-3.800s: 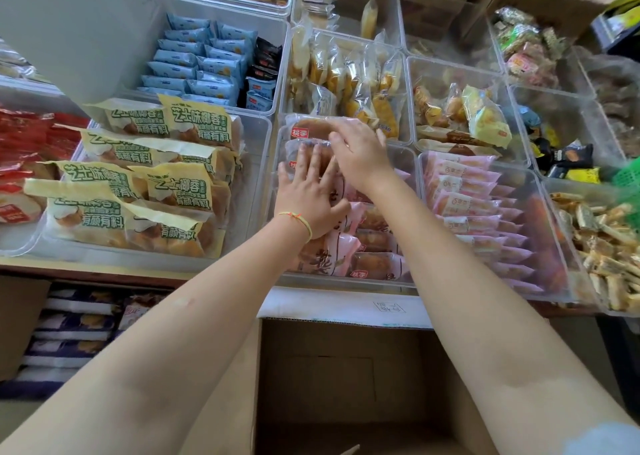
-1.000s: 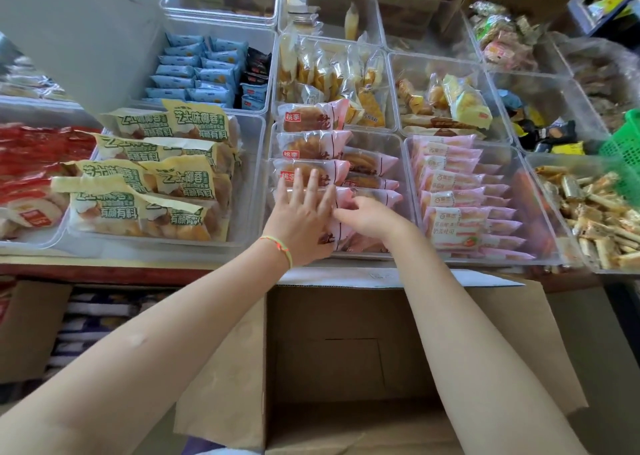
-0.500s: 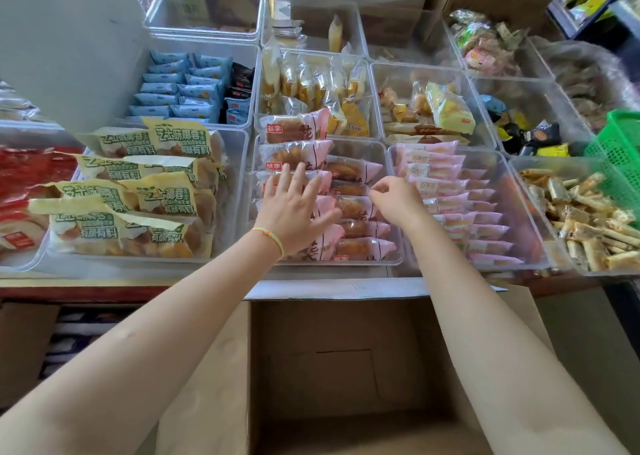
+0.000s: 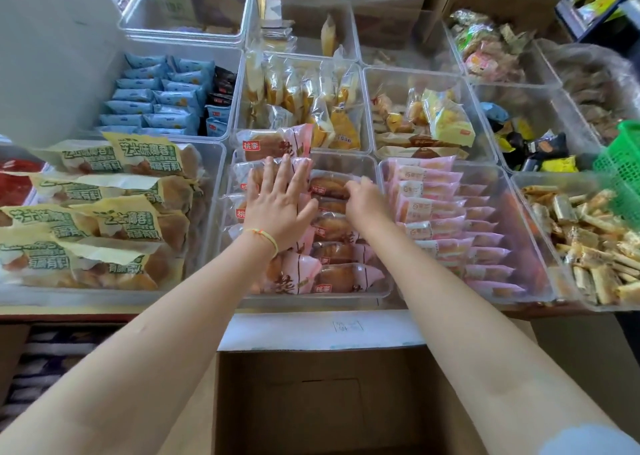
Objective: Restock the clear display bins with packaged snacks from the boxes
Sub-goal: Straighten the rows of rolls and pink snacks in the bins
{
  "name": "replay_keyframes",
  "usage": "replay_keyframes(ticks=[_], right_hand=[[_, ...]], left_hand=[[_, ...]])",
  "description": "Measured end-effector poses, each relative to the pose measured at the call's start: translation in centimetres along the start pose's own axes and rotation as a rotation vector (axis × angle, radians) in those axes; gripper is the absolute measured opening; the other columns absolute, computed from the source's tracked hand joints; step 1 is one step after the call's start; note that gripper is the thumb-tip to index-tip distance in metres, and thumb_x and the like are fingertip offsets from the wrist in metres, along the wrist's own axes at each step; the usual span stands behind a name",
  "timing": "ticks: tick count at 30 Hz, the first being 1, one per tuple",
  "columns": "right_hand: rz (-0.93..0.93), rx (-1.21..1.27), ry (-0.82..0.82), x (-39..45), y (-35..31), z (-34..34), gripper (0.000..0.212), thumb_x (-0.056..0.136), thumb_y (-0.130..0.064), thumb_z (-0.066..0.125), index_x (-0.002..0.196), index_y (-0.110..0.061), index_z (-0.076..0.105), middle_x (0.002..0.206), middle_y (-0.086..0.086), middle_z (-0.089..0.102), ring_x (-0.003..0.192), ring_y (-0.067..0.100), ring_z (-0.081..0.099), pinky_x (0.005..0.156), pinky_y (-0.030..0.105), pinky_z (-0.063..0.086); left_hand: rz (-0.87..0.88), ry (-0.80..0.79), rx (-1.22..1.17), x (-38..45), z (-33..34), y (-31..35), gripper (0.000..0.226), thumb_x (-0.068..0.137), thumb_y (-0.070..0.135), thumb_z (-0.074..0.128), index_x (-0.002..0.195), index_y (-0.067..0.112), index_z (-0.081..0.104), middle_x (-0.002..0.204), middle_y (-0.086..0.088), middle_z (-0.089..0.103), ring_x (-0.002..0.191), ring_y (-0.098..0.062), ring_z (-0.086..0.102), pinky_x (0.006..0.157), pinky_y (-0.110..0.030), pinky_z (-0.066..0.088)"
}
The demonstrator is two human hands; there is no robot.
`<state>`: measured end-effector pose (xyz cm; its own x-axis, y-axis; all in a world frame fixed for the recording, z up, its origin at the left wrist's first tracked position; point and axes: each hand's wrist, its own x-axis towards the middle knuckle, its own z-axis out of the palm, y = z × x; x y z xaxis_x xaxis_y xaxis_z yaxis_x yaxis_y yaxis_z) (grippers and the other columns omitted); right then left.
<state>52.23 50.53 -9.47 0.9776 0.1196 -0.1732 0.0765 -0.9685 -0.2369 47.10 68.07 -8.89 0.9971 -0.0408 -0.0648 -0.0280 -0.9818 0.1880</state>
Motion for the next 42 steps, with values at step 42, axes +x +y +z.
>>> replay_keyframes(ticks=[42], right_hand=[[-0.241,-0.313,-0.015,3.9,-1.2,2.0,0.069,0.092,-0.009,0.062,0.150,-0.023,0.028,0.148,0.023,0.031,0.125,0.040,0.049,0.089,0.047,0.051]], left_hand=[[-0.024,0.059,-0.032,0.5,1.1,0.1,0.068,0.095,0.058,0.020,0.153,0.041,-0.011,0.165,0.001,-0.009,0.151,-0.025,-0.016,0.120,-0.051,-0.012]])
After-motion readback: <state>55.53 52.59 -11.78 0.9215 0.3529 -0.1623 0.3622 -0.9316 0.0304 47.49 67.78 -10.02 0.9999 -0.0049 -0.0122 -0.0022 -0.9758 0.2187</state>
